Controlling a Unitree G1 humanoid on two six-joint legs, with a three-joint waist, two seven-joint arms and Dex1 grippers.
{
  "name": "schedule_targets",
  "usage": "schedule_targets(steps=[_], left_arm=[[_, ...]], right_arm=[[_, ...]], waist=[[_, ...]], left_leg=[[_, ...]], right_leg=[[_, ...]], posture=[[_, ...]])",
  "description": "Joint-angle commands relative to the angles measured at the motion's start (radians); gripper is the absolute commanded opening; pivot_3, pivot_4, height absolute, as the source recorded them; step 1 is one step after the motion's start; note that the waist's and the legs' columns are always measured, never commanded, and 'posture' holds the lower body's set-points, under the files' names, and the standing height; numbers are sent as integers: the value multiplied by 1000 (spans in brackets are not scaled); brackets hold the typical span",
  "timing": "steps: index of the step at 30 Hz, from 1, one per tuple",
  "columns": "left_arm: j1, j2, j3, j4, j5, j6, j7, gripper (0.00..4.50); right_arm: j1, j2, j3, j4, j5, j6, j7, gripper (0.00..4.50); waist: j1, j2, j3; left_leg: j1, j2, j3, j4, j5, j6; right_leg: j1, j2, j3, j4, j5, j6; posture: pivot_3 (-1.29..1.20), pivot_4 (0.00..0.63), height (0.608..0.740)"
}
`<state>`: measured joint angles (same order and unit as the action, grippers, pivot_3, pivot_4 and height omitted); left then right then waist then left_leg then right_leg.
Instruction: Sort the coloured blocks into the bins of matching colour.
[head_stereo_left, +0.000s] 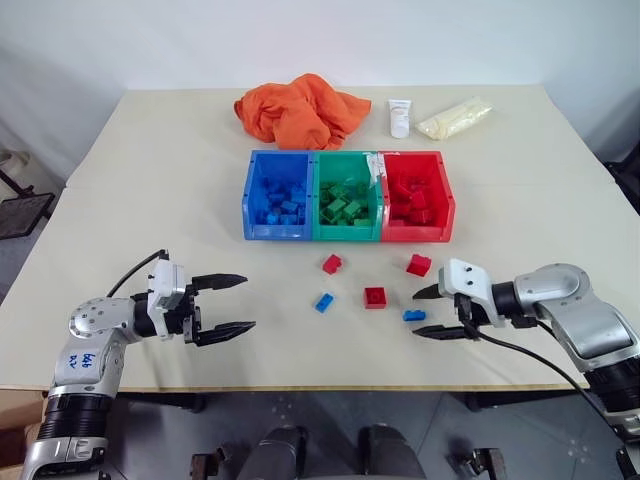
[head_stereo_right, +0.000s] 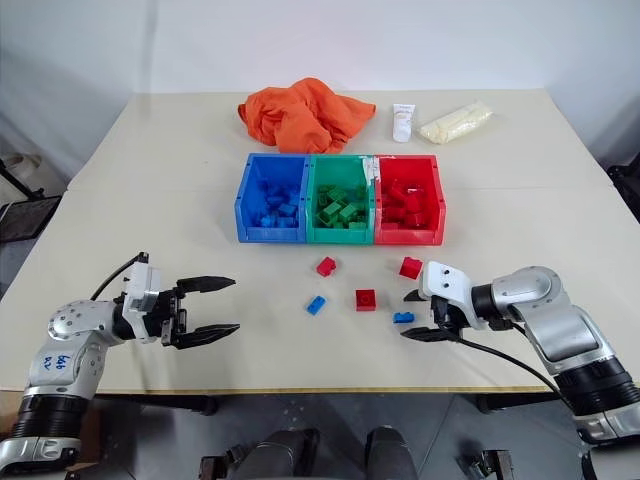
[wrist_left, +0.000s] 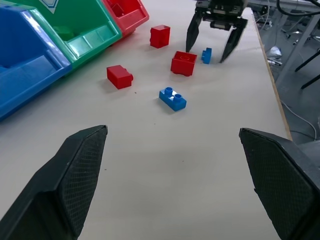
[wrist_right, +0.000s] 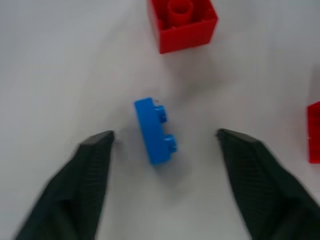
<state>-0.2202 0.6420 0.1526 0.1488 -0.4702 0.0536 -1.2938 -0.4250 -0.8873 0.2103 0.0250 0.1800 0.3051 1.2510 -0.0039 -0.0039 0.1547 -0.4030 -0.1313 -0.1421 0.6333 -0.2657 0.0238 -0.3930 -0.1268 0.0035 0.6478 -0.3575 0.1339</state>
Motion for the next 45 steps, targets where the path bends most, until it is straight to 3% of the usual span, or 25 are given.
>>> schedule_targets(steps=[1, 6, 12, 19, 27, 35, 39, 45], left_arm=[[8, 2, 22, -35, -24, -1, 12, 4500], [-4, -5, 19, -26, -25, -6, 22, 4500], [-30, -11, 30, 2, -28, -31, 18, 4500], [-58, -7, 59, 47, -34, -66, 14, 4500], [-61, -26, 67, 48, -33, -89, 35, 4500], [-46, -34, 66, 35, -30, -100, 47, 4500], [-52, -32, 69, 30, -29, -106, 57, 4500], [-65, -22, 70, 49, -29, -112, 51, 4500]], right_arm=[[-7, 11, -3, 4, -8, -1, 3, 2163], [-17, 24, -49, -62, 39, 45, -18, 357], [-89, 61, -139, -173, 137, 176, -86, 332], [-421, 232, -54, -62, 112, 329, -192, 332], [-695, 579, 29, 375, -20, 95, -346, 332], [-906, 808, 7, 880, -113, -203, -462, 332], [-978, 872, -5, 1071, -160, -308, -542, 1593], [-1011, 865, -59, 1118, -162, -374, -545, 3496]], waist=[[1, 0, 0], [1, 0, 0], [0, 0, 0], [-15, 0, 0], [-41, 0, 0], [-66, 0, 0], [-81, 0, 0], [-85, 0, 0]], left_leg=[[0, 0, 0, 0, 0, 0], [0, 0, 0, 0, 0, 0], [0, 0, 1, 0, 0, 0], [0, 2, 1, 0, -1, -2], [0, 2, 1, 0, -1, -3], [0, 2, -3, -1, -1, -3], [0, 2, -9, 0, -1, -5], [0, 3, -11, 0, -2, -7]], right_leg=[[0, 0, 0, 0, 0, 0], [0, 0, 0, 0, 0, 0], [0, 0, 0, 0, 0, 0], [-2, 2, 0, 2, 0, 0], [-5, 2, 0, 12, 0, 0], [-6, 3, -1, 16, 0, -1], [-6, 11, 1, 17, 1, -2], [-10, 11, 3, 26, 1, -2]], posture=[[0, 150, 740], [0, 150, 740], [0, 150, 740], [0, 150, 740], [0, 150, 740], [0, 150, 740], [0, 150, 740], [0, 150, 740]])
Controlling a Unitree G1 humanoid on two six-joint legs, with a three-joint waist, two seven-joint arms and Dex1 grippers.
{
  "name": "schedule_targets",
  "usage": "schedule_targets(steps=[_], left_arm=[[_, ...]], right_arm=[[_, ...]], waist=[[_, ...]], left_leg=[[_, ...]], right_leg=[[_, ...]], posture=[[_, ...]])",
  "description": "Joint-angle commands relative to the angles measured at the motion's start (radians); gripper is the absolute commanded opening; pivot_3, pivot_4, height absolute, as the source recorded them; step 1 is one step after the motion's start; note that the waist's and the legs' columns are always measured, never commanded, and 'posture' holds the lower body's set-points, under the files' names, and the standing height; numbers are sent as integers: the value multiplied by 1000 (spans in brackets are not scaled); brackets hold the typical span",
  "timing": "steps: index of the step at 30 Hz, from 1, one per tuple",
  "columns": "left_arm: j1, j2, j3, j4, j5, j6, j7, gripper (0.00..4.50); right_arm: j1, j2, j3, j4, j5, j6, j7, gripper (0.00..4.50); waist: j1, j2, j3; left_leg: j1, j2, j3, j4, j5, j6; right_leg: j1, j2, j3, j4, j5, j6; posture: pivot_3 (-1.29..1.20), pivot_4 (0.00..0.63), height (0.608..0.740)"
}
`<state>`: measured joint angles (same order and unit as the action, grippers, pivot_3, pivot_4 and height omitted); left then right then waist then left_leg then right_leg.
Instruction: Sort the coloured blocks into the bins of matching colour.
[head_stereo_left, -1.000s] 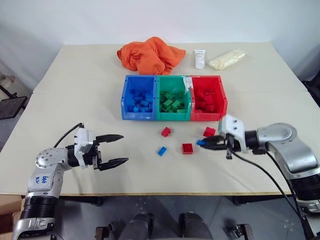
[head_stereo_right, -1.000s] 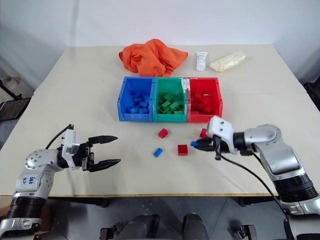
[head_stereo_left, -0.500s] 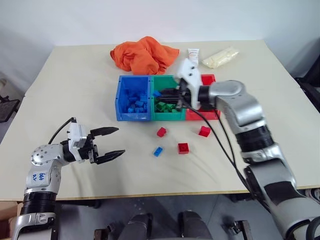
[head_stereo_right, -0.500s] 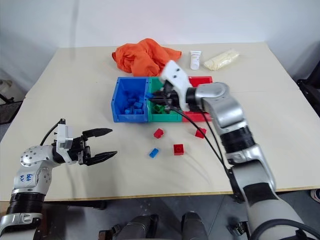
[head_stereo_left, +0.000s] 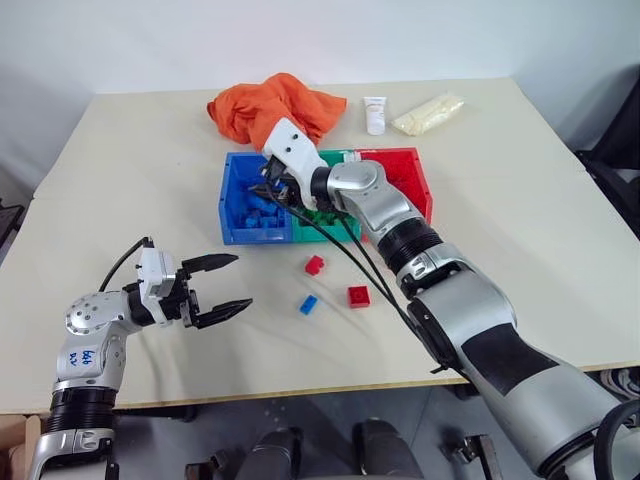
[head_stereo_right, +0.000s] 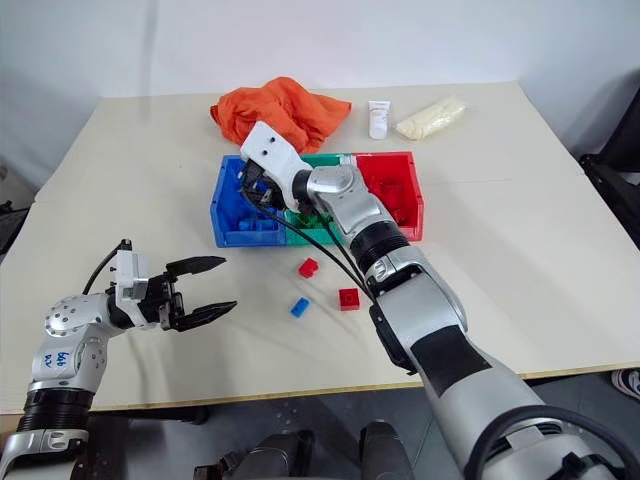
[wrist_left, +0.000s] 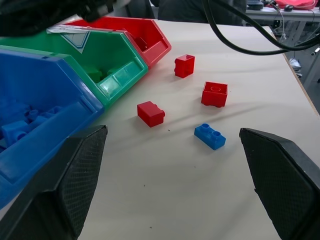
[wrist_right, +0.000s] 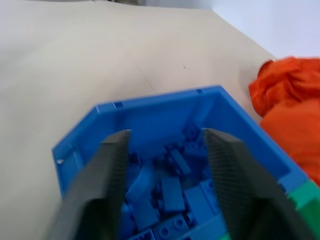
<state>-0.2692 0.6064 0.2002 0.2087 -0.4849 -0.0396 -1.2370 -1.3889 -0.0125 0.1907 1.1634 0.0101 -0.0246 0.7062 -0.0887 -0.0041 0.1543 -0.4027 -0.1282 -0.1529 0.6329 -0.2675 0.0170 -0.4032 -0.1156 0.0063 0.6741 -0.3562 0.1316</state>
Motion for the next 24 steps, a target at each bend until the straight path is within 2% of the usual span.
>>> schedule_targets(steps=[1, 3, 6, 10, 13, 18, 24], left_arm=[[-19, 14, 21, -7, -14, -20, -7, 4500], [-28, 14, 17, 0, -14, -21, -11, 4500], [-42, 10, 10, 11, -13, -21, -20, 4500], [-62, 7, 0, 38, -5, -25, -35, 4500], [-75, 2, -6, 59, 0, -30, -41, 4500], [-77, -1, -9, 77, -2, -42, -56, 4500], [-62, 0, -7, 84, -5, -50, -69, 4500]], right_arm=[[-43, -17, -45, -27, 8, -50, 10, 3927], [-27, -33, -56, -59, 15, -60, 49, 4463], [51, -84, -69, -197, 47, -51, 162, 4463], [288, -230, -44, -605, 124, 85, 371, 4463], [512, -393, -69, -933, 228, 207, 502, 4463], [774, -625, -155, -1219, 339, 378, 566, 4463], [1039, -854, -318, -1338, 382, 473, 551, 4463]], waist=[[0, 0, 0], [0, 0, 0], [0, 0, 0], [9, -1, -1], [15, -1, -1], [22, -1, -1], [43, -1, -1]], left_leg=[[0, 0, 0, 0, 0, 0], [0, 0, 0, 0, 0, -1], [0, 0, 0, 0, 0, -1], [0, 0, -4, 6, -1, -2], [-4, 0, -5, 10, -3, 0], [-4, 0, -4, 11, -4, -1], [-4, 1, -1, 10, -4, -2]], right_leg=[[-1, 0, 0, 1, 0, 0], [-1, 0, 0, 2, 0, 0], [-2, -1, 1, 4, 0, 0], [-2, -1, 1, 5, 0, 0], [-2, -1, 1, 5, 0, 0], [-2, -1, 1, 0, 0, 0], [1, 0, 1, -12, 0, 0]], posture=[[0, 150, 740], [0, 150, 740], [0, 150, 740], [0, 150, 740], [0, 150, 740], [0, 150, 740], [0, 150, 740]])
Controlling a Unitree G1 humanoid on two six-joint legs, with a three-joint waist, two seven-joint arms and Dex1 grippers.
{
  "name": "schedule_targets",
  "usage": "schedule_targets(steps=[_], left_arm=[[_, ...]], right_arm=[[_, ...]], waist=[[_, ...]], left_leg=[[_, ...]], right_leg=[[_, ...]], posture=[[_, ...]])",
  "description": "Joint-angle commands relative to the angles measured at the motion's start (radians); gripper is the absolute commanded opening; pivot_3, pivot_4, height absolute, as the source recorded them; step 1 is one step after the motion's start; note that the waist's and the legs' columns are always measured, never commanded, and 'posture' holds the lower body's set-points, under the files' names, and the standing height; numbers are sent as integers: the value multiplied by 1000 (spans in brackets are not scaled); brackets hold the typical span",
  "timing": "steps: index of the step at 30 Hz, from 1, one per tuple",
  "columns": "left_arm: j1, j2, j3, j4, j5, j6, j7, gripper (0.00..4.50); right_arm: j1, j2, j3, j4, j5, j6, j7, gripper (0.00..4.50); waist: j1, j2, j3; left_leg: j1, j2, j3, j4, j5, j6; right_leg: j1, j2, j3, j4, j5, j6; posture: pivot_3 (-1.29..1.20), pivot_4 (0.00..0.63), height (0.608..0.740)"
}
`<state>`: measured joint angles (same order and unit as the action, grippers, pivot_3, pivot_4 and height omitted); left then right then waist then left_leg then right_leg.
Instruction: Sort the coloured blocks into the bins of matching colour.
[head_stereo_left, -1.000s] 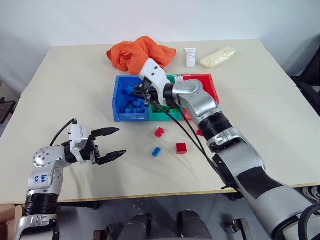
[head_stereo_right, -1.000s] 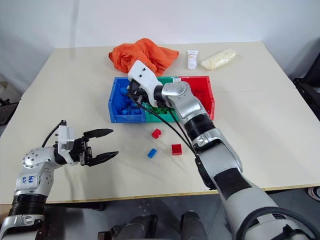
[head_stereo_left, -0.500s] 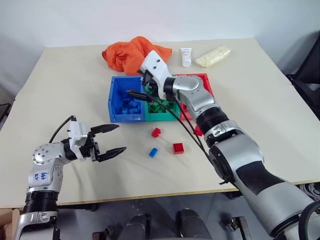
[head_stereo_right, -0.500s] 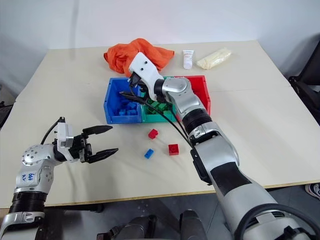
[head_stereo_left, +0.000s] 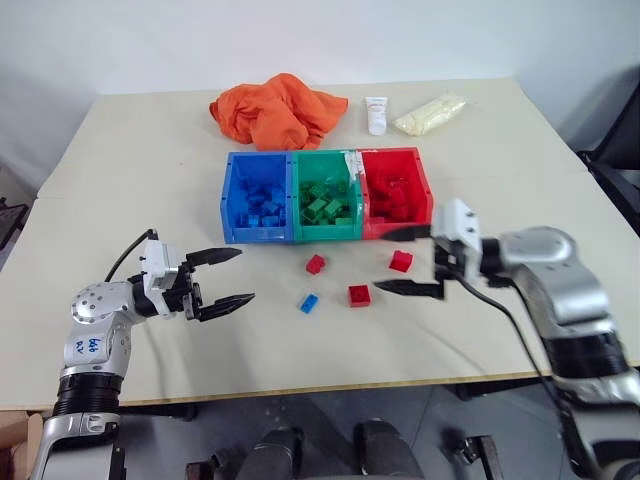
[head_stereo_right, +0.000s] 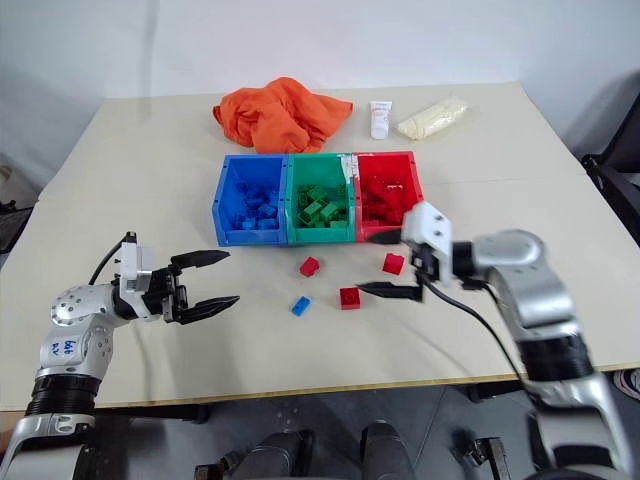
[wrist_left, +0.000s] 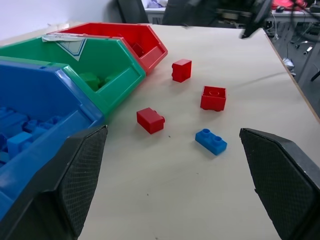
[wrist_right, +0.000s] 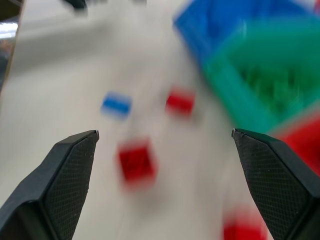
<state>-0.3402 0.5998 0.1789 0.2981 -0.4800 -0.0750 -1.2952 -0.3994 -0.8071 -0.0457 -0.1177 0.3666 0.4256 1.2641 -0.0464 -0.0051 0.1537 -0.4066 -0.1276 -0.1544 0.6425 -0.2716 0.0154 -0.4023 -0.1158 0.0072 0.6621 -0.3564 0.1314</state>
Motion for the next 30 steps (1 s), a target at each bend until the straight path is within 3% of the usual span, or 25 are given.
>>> schedule_targets(steps=[1, 6, 9, 21, 29, 30], left_arm=[[11, 6, 14, -6, -11, -15, -13, 4500], [11, -2, 18, -10, -28, -6, -26, 4500], [0, -1, 17, -4, -26, -4, -29, 4500], [-9, -7, 11, -25, -23, 6, -15, 4500], [29, -6, 22, -77, -30, 18, 8, 4500], [36, -4, 24, -86, -32, 21, 11, 4500]], right_arm=[[80, -84, -98, -57, 22, 26, -11, 4463], [217, -162, -182, -31, 12, 8, -23, 4463], [224, -166, -184, -22, 15, 8, -47, 4463], [-31, 43, 27, 225, -86, -71, -178, 4463], [-150, 155, 97, 432, -157, -163, -207, 4463], [-157, 165, 102, 449, -162, -164, -211, 4291]], waist=[[5, 0, 0], [23, 0, 0], [25, 0, 0], [19, 0, 0], [19, 0, 0], [18, 0, 0]], left_leg=[[0, 0, 1, 0, 0, 0], [1, 0, 3, 2, -1, 1], [1, 0, 3, 3, -1, 2], [2, 1, 3, 3, -2, 1], [2, 1, 2, 4, -2, 1], [2, 1, 2, 3, -2, 1]], right_leg=[[0, 0, 0, 0, 0, 0], [3, 0, 0, -3, 0, 0], [5, 0, 0, -4, 0, 0], [6, 0, 0, -4, 0, 0], [6, 0, -1, -3, 0, 0], [5, 0, -1, -3, 0, 0]], posture=[[0, 150, 740], [0, 150, 740], [0, 150, 740], [0, 150, 740], [0, 150, 740], [0, 150, 740]])
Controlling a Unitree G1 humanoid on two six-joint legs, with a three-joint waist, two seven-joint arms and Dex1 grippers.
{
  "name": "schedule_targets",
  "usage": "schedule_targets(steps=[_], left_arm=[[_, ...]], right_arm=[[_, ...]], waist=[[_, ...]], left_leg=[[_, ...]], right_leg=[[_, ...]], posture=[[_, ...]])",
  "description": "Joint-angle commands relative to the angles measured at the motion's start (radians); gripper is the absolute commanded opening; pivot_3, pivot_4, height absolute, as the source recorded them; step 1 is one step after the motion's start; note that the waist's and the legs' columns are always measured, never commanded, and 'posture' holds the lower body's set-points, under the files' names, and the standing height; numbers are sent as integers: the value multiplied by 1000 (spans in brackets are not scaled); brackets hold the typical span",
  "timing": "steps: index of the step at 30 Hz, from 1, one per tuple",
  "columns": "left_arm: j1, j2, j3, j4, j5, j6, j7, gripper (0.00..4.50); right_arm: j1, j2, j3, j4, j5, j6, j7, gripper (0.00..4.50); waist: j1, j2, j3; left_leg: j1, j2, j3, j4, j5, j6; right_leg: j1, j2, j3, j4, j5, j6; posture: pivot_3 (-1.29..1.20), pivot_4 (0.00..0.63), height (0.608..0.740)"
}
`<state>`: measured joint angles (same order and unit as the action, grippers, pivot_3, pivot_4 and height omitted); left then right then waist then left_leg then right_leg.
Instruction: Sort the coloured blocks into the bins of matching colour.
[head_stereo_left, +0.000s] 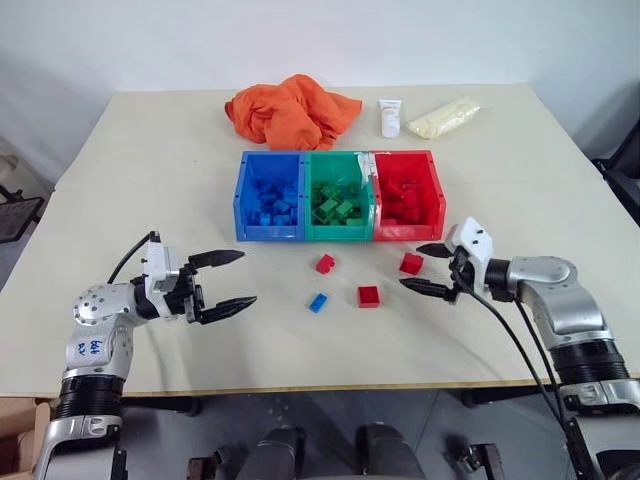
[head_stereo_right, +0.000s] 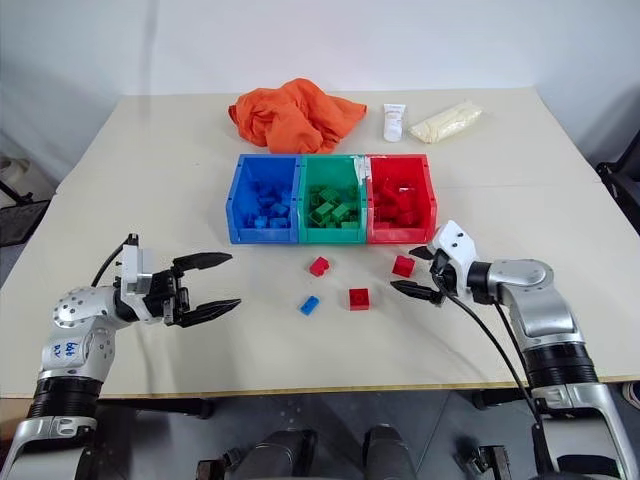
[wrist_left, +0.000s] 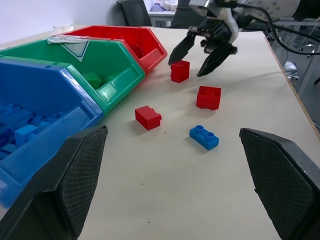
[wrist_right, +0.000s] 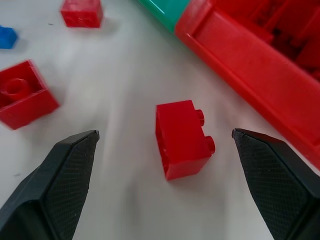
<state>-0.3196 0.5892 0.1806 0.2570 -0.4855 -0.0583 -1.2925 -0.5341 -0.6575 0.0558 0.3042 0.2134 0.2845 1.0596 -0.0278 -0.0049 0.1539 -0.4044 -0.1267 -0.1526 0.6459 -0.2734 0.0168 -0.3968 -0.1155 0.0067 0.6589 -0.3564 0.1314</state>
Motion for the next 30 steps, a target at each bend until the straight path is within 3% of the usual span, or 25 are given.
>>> schedule_targets(steps=[1, 11, 19, 24, 28, 30], left_arm=[[21, 9, 25, -52, -28, 7, 11, 4500], [33, 11, 34, -68, -29, 21, 21, 4500], [13, 1, 24, -52, -24, 20, 19, 4500], [-10, -14, 11, -38, -17, 16, 19, 4500], [-19, -22, 5, -29, -13, 10, 16, 4500], [-21, -24, 4, -28, -13, 8, 15, 4500]], right_arm=[[-26, 21, 3, 37, -12, -26, -7, 4071], [-15, 35, -20, -20, -1, -35, -31, 878], [-92, 24, -86, -198, 62, 54, -86, 887], [-266, 50, -61, -26, 10, -4, -116, 887], [-400, 96, -25, 230, -66, -92, -149, 887], [-455, 115, -20, 350, -95, -143, -175, 1611]], waist=[[0, 0, 0], [0, 0, 0], [-1, 1, 0], [-1, 1, 0], [-3, 1, 0], [-3, 1, 0]], left_leg=[[0, 0, 0, 0, 0, 0], [0, 0, 0, 0, 0, 0], [0, 0, 0, 0, 0, 0], [0, 0, 0, 0, 0, 0], [0, 0, 0, -1, 0, 0], [0, 0, 0, 0, 0, 0]], right_leg=[[0, 0, 0, 0, 0, 0], [0, 0, 0, 0, 0, 0], [-1, 0, 0, 0, 0, 0], [-1, 0, 0, 0, 0, 0], [-1, 0, 0, 1, 0, 0], [-1, 0, 0, 1, 0, 0]], posture=[[0, 150, 740], [0, 150, 740], [0, 150, 740], [0, 150, 740], [0, 150, 740], [0, 150, 740]])
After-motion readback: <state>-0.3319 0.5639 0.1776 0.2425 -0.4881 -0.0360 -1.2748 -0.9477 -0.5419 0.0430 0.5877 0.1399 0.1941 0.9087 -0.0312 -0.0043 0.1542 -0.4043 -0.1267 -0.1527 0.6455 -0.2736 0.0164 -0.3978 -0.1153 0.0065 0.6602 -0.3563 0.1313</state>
